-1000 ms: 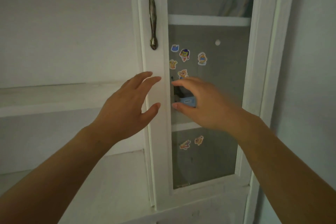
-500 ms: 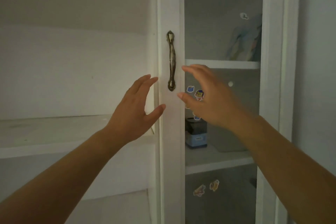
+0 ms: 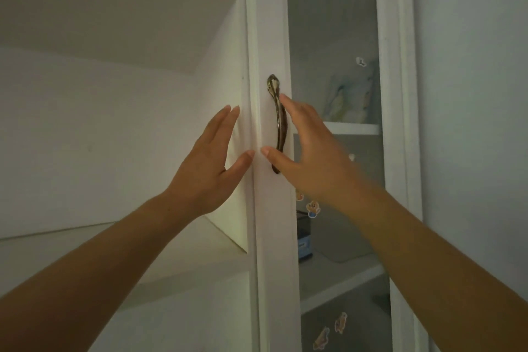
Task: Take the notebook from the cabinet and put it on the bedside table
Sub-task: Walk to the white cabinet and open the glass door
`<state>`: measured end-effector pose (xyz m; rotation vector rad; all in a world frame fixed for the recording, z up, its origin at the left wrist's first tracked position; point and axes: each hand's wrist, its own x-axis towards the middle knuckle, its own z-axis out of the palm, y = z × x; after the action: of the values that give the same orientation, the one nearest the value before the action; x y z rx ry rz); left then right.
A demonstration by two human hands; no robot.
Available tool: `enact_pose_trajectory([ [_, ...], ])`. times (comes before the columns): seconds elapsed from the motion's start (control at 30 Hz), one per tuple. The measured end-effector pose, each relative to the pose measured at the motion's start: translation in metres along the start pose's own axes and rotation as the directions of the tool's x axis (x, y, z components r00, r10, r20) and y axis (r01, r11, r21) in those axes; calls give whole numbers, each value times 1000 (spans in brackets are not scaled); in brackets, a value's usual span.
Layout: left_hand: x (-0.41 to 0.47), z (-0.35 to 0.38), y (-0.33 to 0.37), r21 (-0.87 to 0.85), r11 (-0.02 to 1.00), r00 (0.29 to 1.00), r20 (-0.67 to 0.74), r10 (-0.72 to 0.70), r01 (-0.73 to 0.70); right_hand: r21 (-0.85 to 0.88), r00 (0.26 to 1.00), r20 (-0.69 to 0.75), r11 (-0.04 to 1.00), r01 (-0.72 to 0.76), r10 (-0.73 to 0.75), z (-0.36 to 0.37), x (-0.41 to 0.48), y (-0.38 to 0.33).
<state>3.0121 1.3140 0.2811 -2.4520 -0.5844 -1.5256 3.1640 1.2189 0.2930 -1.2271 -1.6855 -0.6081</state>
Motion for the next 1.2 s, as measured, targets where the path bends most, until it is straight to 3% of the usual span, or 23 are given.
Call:
enact_pose_trajectory([
  [0.43,15,33,-31,-256,965,997,-55,52,-64,-122,987,-83,982,-145,135,14,4,-10],
  [0.73,13,47,-32,-348,934,993,-111,46,-82,-209,944,-298,955,-209,142,37,7,-10],
  [0.97,13,46,-32,-368,928,994,-102,27,-63,-113,905,-389,966,-234,174,45,9,-9],
  [1.2,13,47,-32,-374,926,994,-108,13,-53,37,886,-383,963,-268,261,37,11,-16],
])
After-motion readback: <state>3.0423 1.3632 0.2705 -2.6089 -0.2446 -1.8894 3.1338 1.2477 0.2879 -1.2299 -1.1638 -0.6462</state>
